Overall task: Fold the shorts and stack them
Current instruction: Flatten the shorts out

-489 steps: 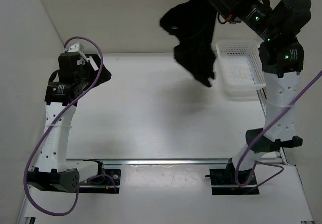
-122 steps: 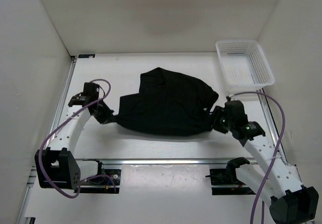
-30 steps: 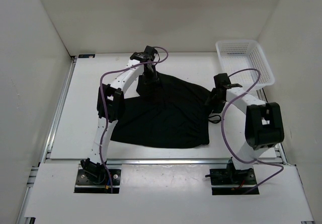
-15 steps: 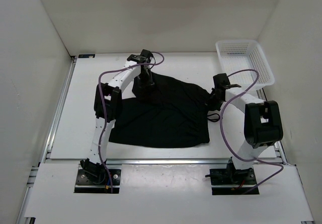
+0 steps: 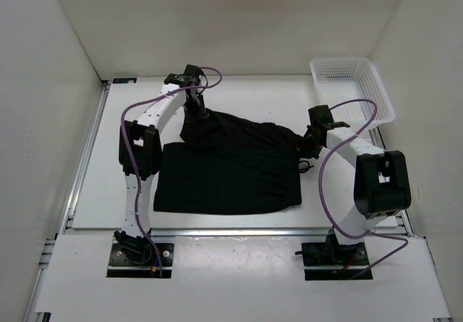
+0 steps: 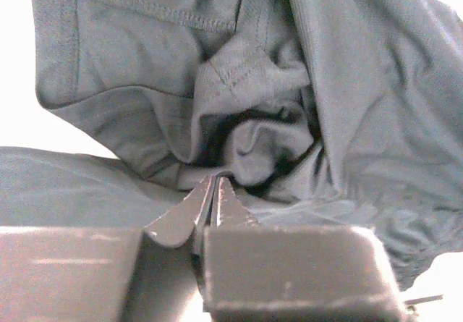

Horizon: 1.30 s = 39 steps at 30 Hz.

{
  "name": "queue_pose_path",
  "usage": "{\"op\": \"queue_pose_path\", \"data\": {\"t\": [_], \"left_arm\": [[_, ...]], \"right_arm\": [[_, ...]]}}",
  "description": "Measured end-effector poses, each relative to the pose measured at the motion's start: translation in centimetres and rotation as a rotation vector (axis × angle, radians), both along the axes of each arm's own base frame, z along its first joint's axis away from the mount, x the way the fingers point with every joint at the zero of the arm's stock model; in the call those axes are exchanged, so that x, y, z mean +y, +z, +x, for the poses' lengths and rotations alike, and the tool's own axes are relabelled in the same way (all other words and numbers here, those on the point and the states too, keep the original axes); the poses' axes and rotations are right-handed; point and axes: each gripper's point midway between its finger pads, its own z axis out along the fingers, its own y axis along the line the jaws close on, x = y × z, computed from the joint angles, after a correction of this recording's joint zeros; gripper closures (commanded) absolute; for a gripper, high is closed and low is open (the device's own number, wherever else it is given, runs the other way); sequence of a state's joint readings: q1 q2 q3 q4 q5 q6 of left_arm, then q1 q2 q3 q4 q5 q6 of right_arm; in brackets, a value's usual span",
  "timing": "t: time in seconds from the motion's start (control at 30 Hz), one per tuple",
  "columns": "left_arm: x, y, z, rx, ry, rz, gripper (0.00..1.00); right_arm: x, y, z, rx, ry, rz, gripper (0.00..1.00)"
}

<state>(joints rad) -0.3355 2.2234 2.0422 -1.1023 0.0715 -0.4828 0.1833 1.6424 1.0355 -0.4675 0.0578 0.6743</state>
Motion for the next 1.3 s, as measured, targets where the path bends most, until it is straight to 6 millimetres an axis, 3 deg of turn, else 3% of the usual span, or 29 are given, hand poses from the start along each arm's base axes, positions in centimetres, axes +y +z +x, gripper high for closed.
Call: {"op": "queue_pose_path", "data": {"t": [0.2,0.27,0.3,0.43,0.53,0.6,0.67,0.7,0.9,1.0,1.2,1.3], "left_arm": [[0.2,-2.0,-1.1,0.048,0.005,-0.002,0.87],[0.0,-2.1,-1.3,0.055,0.000,-0.005,0.74],[-0.2,-2.0,-1.3,0.052,-0.003,-0.008,0.54],[-2.0,-0.8,-0.9,0.014,-0.034,-0.013,0.44],[-3.5,-0.8,-1.1,0.007,-0.062,-0.017,0.44],[-4.3,-1.7,-1.6,0.027,-0.079,-0.009,0.51],[-4.5,-2.7,-2.0,0.055,-0.082,0.001,0.66],[-4.5,-3.3,-2.0,0.071,-0.081,0.007,0.89],[-2.8,-4.5,-1.5,0.098,-0.063,0.066,0.90],[-1.0,-3.9,-1.3,0.080,-0.029,0.080,0.90],[4.8,-1.3,-2.9,0.072,0.062,0.078,0.90],[5.4,-0.8,-4.1,0.064,0.062,0.069,0.90]], "right_arm": [[0.0,0.2,-0.3,-0.007,0.002,-0.003,1.00],[-0.1,0.4,-0.4,-0.012,0.002,-0.002,1.00],[-0.1,0.5,-0.4,-0.015,0.001,-0.003,1.00],[-0.1,0.7,-0.4,-0.020,0.000,-0.004,1.00],[-0.1,0.7,-0.4,-0.019,0.000,-0.004,1.00],[-0.1,0.7,-0.4,-0.019,0.000,-0.004,1.00],[-0.1,0.7,-0.4,-0.018,0.001,-0.004,1.00],[-0.1,0.7,-0.4,-0.018,0.001,-0.004,1.00],[-0.2,0.6,-0.5,-0.017,-0.001,-0.011,1.00],[-0.4,0.6,-0.5,-0.016,-0.001,-0.017,1.00],[-0.6,0.7,-0.5,-0.021,0.000,-0.030,1.00],[-0.7,0.7,-0.5,-0.020,0.001,-0.037,1.00]]}}
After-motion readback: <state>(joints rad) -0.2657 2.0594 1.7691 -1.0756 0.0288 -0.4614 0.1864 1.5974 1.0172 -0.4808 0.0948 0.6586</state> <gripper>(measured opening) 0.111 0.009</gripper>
